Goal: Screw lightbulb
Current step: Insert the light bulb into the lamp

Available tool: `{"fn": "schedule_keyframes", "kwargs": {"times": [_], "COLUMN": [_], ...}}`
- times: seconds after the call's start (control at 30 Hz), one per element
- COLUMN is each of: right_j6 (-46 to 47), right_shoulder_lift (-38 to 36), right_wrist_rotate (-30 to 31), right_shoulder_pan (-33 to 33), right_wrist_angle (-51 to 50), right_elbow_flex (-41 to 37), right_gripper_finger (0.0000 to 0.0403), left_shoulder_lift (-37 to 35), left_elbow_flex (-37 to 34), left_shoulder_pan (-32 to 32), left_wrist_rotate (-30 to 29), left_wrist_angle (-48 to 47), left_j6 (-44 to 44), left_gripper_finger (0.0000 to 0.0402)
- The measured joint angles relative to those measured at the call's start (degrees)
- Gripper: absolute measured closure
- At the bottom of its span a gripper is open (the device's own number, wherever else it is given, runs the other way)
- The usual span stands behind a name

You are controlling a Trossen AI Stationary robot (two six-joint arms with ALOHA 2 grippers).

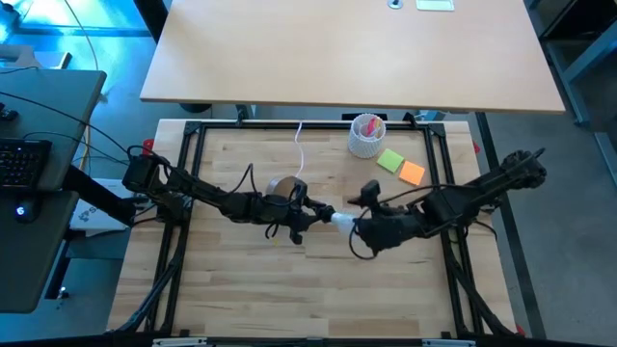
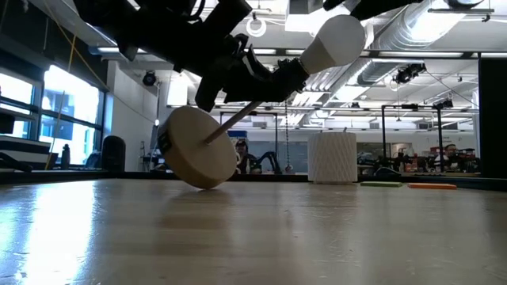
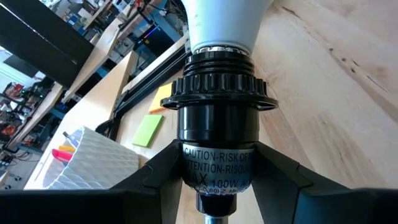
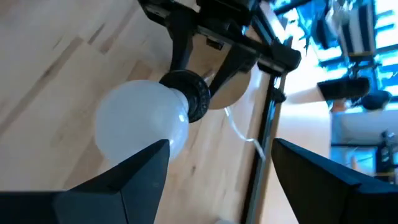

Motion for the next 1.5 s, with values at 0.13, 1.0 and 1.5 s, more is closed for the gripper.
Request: {"fn": "schedule_keyframes", "kwargs": {"times": [0.13, 1.0, 1.5], "right_j6": [3.71, -5.62, -4.07], "right_shoulder_lift": [0.0, 8.26, 7.93], "right_wrist_rotate": [1.18, 7.1, 9.35], "right_shoulder_pan": [0.83, 3.83, 4.13], "right_wrist_angle": [-1.83, -6.76, -12.02], "right_elbow_flex": [0.0, 0.0, 0.0], "right_gripper_finger": [0.0119, 0.0118, 0.0118], "left_shoulder_lift": [0.0, 0.06, 0.04], "left_elbow_flex": [-0.02, -0.04, -0.02], "left_shoulder_pan": [0.13, 0.57, 0.57], "left_wrist_rotate": [-0.1, -0.12, 0.29], "left_wrist_angle": [0.05, 0.62, 0.08], "left_j6": [-0.61, -1.88, -2.08], "left_gripper_finger": [0.0254, 0.0254, 0.0254]}}
